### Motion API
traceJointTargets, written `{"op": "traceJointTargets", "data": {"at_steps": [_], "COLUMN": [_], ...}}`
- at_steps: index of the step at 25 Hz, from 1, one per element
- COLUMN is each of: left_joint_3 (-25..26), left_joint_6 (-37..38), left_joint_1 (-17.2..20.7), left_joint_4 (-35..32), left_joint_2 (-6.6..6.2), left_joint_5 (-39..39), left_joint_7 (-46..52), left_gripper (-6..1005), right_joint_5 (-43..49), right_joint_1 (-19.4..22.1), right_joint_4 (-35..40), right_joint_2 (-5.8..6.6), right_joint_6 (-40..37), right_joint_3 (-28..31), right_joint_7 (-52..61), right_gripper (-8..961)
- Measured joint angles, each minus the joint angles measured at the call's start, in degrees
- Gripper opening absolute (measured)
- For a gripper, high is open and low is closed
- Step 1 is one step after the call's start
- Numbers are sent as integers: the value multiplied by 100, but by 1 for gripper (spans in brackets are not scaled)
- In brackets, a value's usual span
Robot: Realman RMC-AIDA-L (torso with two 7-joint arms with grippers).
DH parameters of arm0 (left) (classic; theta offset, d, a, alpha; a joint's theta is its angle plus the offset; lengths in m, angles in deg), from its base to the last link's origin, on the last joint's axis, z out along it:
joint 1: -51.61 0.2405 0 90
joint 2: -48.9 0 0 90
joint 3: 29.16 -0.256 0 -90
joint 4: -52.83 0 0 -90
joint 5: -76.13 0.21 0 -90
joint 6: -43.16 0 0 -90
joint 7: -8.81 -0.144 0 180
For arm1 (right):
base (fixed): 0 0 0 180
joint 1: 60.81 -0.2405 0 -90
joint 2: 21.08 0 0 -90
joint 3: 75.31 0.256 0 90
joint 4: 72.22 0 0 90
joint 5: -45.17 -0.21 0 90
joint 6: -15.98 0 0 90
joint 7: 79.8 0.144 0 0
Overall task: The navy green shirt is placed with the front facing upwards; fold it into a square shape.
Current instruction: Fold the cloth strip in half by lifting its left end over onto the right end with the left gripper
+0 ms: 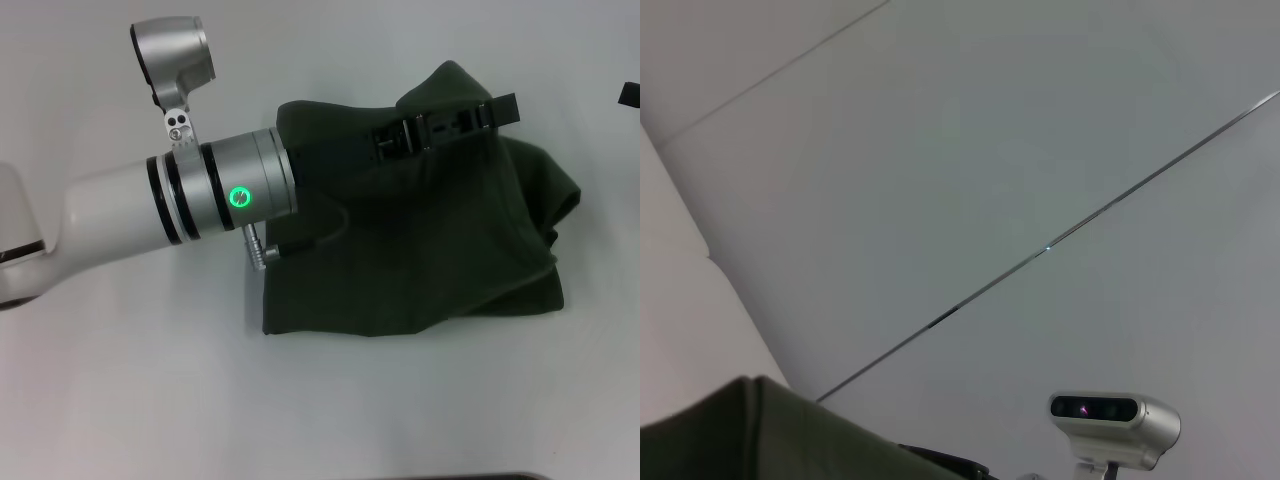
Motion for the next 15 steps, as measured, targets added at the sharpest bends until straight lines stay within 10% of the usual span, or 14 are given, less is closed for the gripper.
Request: {"op": "traceJointTargets", "data": {"at_steps": [15], "left_joint_3": [168], "left_joint_6": [620], "left_joint_1": [266], "left_joint_4": [-387], "left_joint_2": [-3], "left_joint_5": [-36], "left_joint_7": [-6], "left_gripper": [796], "right_joint_5": [15], "right_joint_1": [-9], "right_joint_4": [0], "right_joint_2": [-17], "right_joint_6": [-130], "right_joint_3": [-43], "right_joint_7": [-187], "right_gripper": [33]}}
